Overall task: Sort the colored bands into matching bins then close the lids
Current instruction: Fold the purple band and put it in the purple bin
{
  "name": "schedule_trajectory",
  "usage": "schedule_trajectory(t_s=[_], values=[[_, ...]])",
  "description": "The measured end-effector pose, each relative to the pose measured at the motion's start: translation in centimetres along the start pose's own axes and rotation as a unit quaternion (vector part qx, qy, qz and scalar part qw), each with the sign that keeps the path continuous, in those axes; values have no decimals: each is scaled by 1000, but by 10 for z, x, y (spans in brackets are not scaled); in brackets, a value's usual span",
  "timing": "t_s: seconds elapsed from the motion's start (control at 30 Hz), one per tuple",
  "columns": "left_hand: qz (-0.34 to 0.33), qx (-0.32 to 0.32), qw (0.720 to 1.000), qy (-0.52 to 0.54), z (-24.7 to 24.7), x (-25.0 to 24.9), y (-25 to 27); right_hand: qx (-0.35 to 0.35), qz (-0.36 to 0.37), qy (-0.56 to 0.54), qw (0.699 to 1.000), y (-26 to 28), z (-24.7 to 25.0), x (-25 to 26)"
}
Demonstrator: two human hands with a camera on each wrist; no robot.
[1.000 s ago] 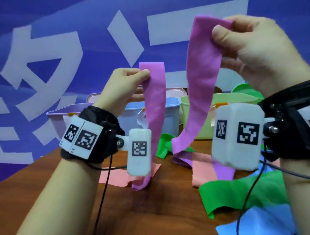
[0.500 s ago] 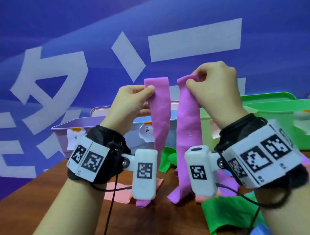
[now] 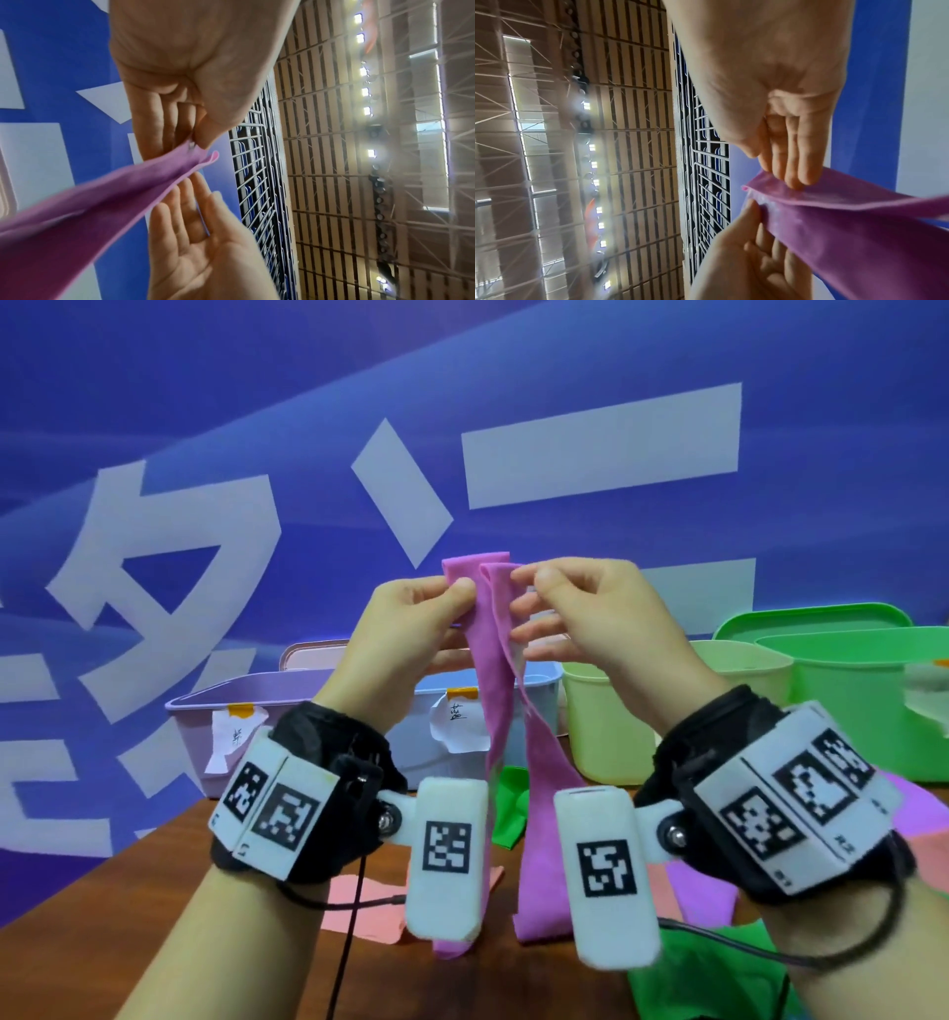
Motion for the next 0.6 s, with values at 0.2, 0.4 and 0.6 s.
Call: schedule_trajectory(t_s=[0.2, 0.4, 0.6], values=[[-6, 70, 997, 4, -13, -1, 2, -52, 17, 48, 997, -6, 14, -9], [2, 60, 998, 1, -14, 2, 1, -63, 100, 138, 983, -8, 29, 11], [47, -28, 998, 28, 2, 23, -10, -65, 167, 101, 979, 0, 40, 47]])
Point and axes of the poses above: each hand's wrist, its own y-axis away from the middle knuckle, its own z-axis out of the back of the hand, x = y × z, the point moved 6 cm from there along -y, towards the middle knuckle, and after that the axes turned 14 degrees about -y, right-handed, at the moved point
